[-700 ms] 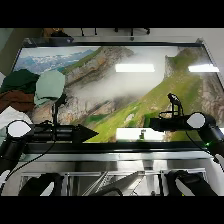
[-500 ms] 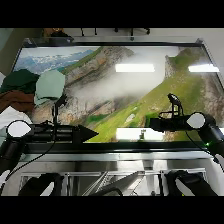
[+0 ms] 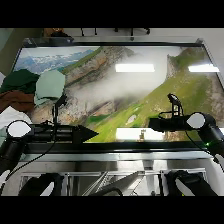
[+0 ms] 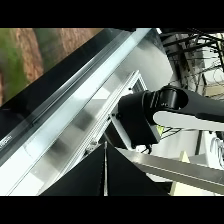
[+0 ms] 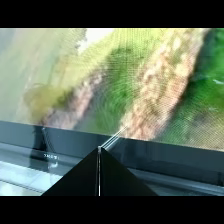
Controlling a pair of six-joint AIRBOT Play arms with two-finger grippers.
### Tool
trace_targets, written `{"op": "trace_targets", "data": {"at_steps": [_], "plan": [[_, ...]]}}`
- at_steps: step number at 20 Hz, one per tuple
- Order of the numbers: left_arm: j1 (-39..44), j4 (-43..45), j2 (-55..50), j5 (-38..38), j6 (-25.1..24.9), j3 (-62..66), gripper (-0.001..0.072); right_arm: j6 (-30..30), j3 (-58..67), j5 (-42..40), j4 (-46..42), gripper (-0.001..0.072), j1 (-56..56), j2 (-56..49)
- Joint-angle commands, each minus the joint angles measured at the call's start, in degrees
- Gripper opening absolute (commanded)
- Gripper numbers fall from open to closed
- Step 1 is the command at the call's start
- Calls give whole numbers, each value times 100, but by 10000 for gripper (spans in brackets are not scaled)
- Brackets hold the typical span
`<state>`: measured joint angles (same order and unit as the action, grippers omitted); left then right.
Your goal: Fold the shirts.
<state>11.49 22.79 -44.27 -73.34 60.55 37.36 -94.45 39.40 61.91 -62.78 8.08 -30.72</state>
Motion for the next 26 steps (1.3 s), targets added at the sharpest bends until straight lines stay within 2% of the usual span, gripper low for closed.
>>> {"op": "trace_targets", "data": {"at_steps": [1, 2, 6, 12, 14, 15, 16, 17, 18, 19, 20, 21, 23, 26], "plan": [[2, -2, -4, 0, -2, -2, 21, -4, -2, -7, 7, 25, 4, 4], [2, -2, -4, 15, -2, -2, 20, -2, -2, -61, 74, 25, 4, 4], [2, -42, -4, 960, -2, 0, 21, -2, -2, -149, 107, 25, 0, 4], [13, -125, -11, 1888, -9, 0, 21, -2, -2, -260, 302, 26, 0, -72], [-332, 133, -11, 2225, -2, 61, 24, -4, -2, -308, 313, 27, 0, -140], [-715, 385, -11, 2223, 0, 153, 66, -4, -2, -306, 378, 32, 0, -155], [-1150, 638, -9, 2179, 20, 234, 403, -4, -2, -310, 409, 33, 0, -157], [-1683, 927, -9, 2149, 291, 282, 634, -2, -2, -315, 404, 35, 0, -155], [-2243, 1224, -11, 2114, 509, 289, 636, 0, -2, -315, 391, 81, 0, -157], [-2841, 1628, -55, 2024, 588, 282, 636, 0, -2, -317, 391, 233, 0, -157], [-3368, 2020, -157, 1902, 693, 271, 636, 0, -2, -326, 389, 327, 0, -162], [-3910, 2286, -319, 1823, 728, 203, 637, 0, -2, -348, 387, 323, -2, -166], [-4778, 2221, -813, 2009, 708, -13, 637, 0, -2, -363, 391, 323, -2, -168], [-5176, 1818, -1971, 2752, 402, 76, 637, -2, -2, -365, 391, 322, -2, -197]]}}
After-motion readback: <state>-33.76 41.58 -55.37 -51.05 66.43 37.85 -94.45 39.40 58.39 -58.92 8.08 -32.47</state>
